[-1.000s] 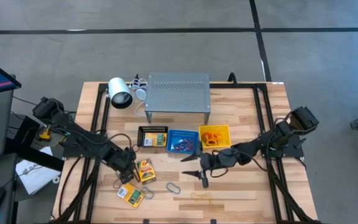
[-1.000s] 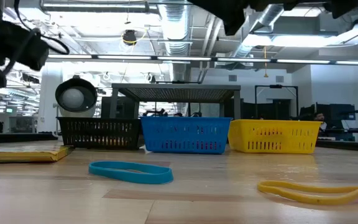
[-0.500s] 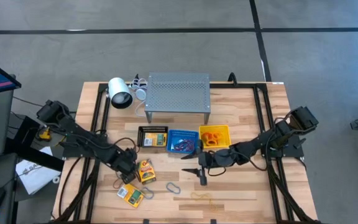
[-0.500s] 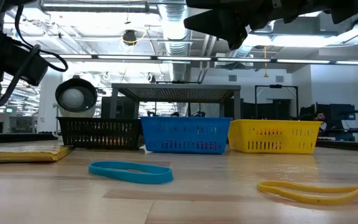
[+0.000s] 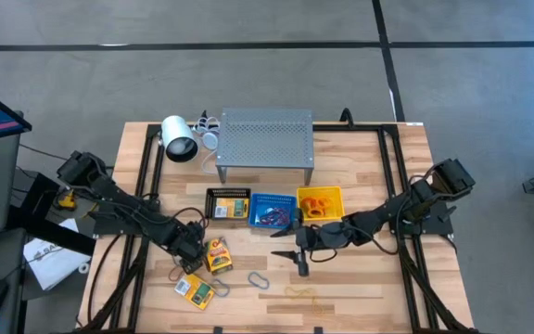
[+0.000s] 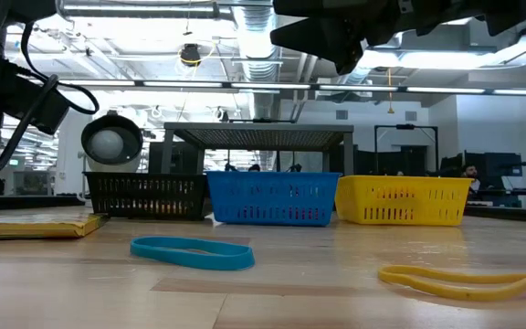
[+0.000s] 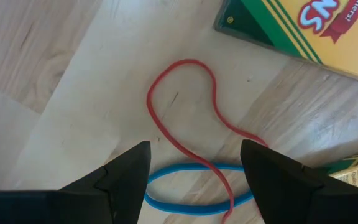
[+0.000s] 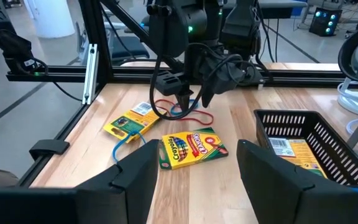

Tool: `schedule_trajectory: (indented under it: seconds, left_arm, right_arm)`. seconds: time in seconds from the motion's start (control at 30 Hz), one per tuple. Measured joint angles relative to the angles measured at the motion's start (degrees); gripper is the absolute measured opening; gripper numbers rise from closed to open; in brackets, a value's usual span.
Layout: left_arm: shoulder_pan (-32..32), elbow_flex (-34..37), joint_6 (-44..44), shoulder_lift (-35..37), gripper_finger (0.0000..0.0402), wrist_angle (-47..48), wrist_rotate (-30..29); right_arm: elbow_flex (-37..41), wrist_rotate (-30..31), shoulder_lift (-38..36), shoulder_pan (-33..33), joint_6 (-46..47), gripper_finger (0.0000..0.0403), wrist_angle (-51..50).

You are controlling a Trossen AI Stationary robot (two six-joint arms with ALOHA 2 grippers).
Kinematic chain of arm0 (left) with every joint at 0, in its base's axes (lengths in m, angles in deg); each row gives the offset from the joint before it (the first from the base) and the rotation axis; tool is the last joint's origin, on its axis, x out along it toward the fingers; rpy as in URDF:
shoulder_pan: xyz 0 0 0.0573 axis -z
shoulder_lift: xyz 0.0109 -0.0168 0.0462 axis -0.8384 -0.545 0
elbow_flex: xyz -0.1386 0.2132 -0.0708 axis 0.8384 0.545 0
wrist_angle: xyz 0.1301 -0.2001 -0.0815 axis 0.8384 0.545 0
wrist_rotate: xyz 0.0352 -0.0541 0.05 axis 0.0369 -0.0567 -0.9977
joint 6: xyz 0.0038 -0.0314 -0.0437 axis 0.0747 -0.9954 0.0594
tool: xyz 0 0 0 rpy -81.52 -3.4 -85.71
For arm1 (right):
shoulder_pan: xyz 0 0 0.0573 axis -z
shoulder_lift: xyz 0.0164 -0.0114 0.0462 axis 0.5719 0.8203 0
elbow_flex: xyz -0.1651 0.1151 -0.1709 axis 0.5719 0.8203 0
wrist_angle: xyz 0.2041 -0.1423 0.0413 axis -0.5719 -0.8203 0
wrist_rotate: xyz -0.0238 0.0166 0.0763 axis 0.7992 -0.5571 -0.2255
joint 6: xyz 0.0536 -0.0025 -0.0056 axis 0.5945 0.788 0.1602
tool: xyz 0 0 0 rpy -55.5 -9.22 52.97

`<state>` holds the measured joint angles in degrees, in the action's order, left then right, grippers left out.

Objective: Pick & Place Office Desk Supplies
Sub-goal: Put the red rubber band into the blue bin

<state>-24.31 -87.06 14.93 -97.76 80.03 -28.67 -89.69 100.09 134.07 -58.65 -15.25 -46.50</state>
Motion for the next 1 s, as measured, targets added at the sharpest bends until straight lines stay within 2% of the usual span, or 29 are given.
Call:
schedule_trajectory:
  seconds: [1.0]
  left_arm:
    - [0.0,0.1,-1.0,0.0,0.0246,-2.0,0.0]
  right_arm:
    - [0.0,0.0,0.0,0.0,1.1,0.0211,-1.2]
